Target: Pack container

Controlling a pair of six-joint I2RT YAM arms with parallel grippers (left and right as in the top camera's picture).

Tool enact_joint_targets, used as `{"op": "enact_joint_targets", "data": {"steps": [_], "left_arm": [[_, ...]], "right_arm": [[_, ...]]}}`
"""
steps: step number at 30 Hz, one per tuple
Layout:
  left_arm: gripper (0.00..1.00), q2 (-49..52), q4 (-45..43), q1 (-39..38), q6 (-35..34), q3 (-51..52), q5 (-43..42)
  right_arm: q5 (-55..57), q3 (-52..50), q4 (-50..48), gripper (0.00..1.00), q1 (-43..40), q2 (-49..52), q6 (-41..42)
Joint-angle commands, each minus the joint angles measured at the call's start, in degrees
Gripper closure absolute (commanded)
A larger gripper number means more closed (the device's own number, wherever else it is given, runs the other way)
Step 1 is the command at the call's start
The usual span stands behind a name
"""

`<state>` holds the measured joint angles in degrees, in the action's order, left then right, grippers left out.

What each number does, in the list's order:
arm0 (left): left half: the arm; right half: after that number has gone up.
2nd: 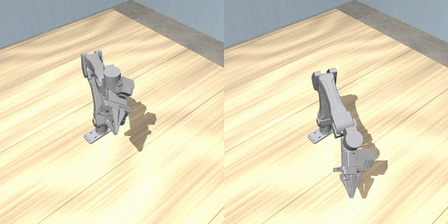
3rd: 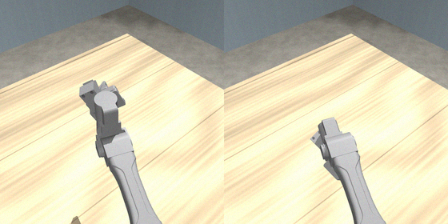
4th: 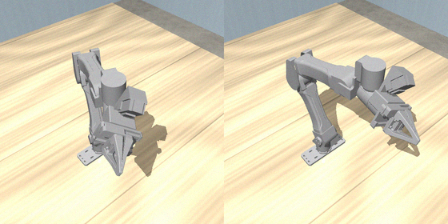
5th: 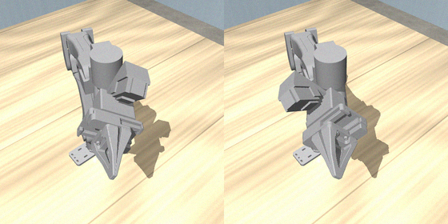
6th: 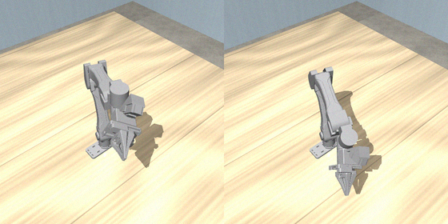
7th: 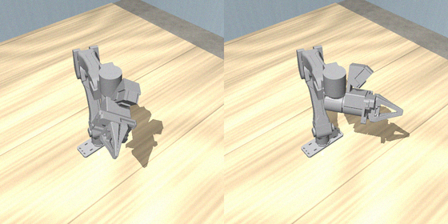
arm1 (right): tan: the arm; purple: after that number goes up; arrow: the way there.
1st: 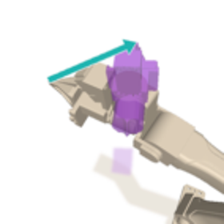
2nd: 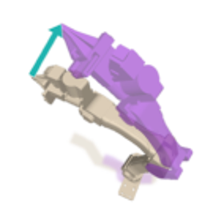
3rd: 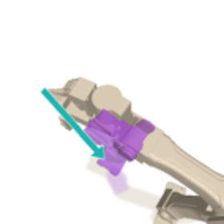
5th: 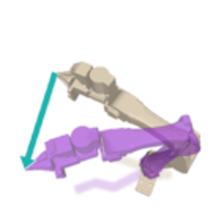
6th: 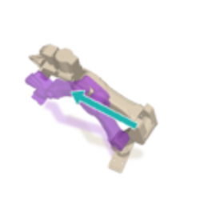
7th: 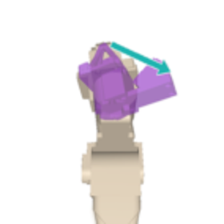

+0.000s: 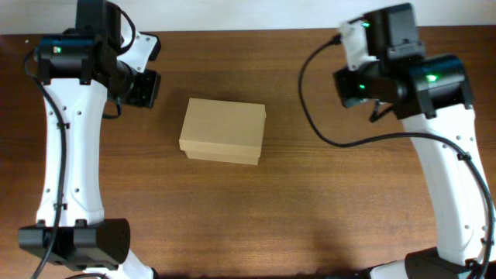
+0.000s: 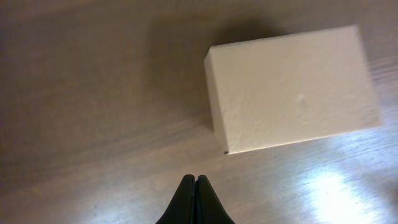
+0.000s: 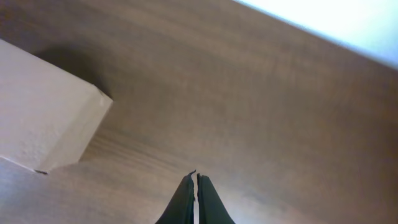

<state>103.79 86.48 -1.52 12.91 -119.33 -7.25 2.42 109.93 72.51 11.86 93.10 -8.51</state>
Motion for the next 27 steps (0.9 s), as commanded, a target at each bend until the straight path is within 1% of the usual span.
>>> {"op": "enact_joint_targets", "data": {"steps": [1, 5, 6, 7, 10, 14, 17, 20, 27], "left_arm": [[0.98, 0.3, -1.3, 0.2, 0.9, 7.5, 1.7], [0.98, 0.3, -5.6, 0.9, 0.9, 17.9, 0.6], [0.98, 0.3, -8.7, 1.2, 0.9, 22.7, -1.2], [0.98, 0.3, -10.6, 1.2, 0.9, 25.2, -2.1], [0.98, 0.3, -16.2, 1.2, 0.9, 32.1, -3.7], [0.99, 0.3, -23.5, 1.2, 0.7, 38.6, -7.0], [0.98, 0.3, -28.3, 1.0, 0.2, 41.8, -10.1], [0.98, 0.3, -32.1, 0.6, -2.2, 44.1, -11.9], [0.98, 0.3, -34.3, -1.9, -3.2, 44.5, -17.4]], "right_arm": [[-7.2, -5.4, -1.0, 0.96, -2.6, 1.8, 2.4], [-8.2, -10.1, -1.8, 0.96, -3.4, 4.3, 3.5], [-8.2, -12.0, -3.5, 0.96, -3.2, 5.4, 4.1], [-8.3, -12.7, -4.3, 0.96, -3.3, 5.7, 4.6], [-10.5, -13.9, -6.4, 0.96, -3.3, 6.8, 4.9], [-10.9, -13.9, -7.4, 0.96, -3.3, 7.4, 4.9], [-10.9, -13.9, -7.6, 0.96, -3.3, 7.4, 4.9], [-10.9, -13.9, -7.7, 0.96, -3.3, 7.4, 4.9], [-10.8, -13.9, -7.9, 0.96, -3.3, 7.4, 4.9]]}}
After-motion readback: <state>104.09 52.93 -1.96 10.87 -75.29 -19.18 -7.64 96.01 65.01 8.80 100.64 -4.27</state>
